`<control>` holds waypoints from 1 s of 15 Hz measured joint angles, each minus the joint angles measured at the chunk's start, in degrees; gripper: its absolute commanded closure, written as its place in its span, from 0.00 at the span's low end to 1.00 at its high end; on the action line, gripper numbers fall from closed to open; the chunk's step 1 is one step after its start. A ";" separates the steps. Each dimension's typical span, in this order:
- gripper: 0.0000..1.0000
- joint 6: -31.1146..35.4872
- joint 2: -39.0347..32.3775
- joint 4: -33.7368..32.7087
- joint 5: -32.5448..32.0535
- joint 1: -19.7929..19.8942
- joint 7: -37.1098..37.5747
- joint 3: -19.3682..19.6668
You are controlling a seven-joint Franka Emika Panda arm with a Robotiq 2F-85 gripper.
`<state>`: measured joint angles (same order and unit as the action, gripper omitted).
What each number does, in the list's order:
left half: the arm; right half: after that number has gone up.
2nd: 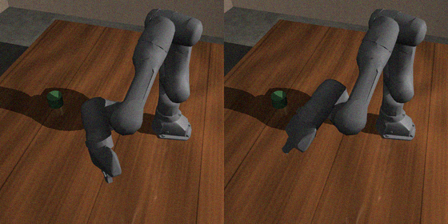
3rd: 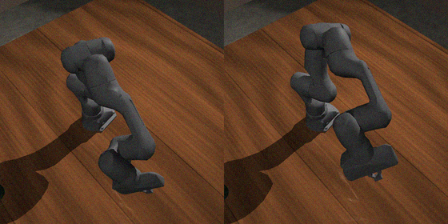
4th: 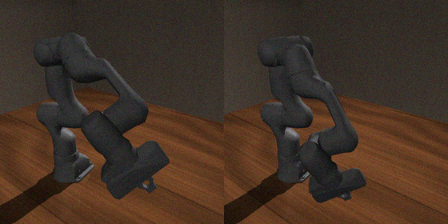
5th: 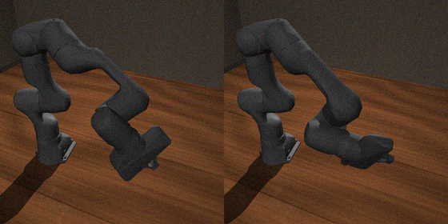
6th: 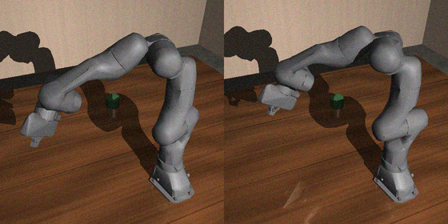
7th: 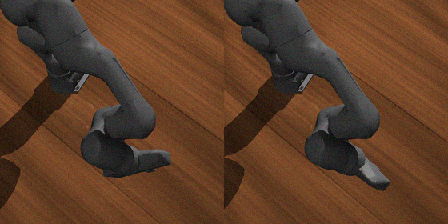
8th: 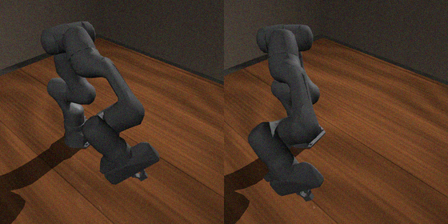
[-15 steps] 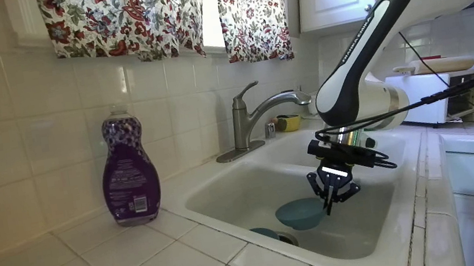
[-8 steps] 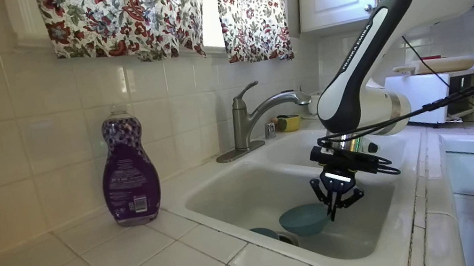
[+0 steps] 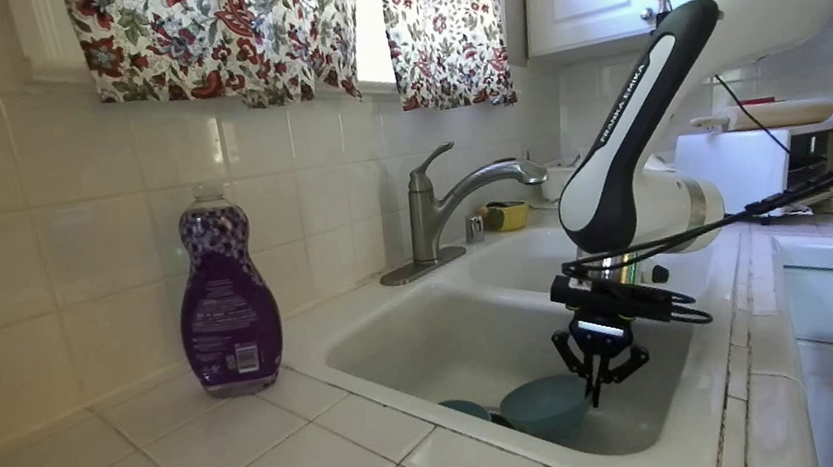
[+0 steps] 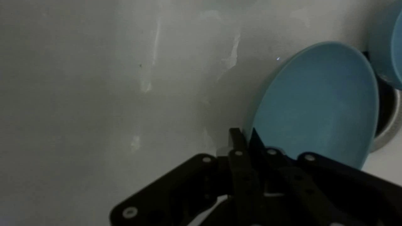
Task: Put both the blue cup and bowl in the left sink
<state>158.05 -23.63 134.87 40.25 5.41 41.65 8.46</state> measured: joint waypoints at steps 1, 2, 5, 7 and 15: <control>0.99 0.01 -0.55 -0.02 0.03 0.00 0.00 -0.07; 0.99 0.18 -0.88 -0.08 0.11 0.05 0.00 -0.21; 0.69 0.66 -0.93 -0.18 0.26 0.37 -0.05 -0.89; 0.64 0.81 -0.97 -0.17 0.26 0.43 -0.06 -1.24; 0.08 -2.47 0.62 -0.12 -1.14 -0.34 -0.10 -1.32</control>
<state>155.58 -23.02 134.75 39.11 5.07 41.55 7.14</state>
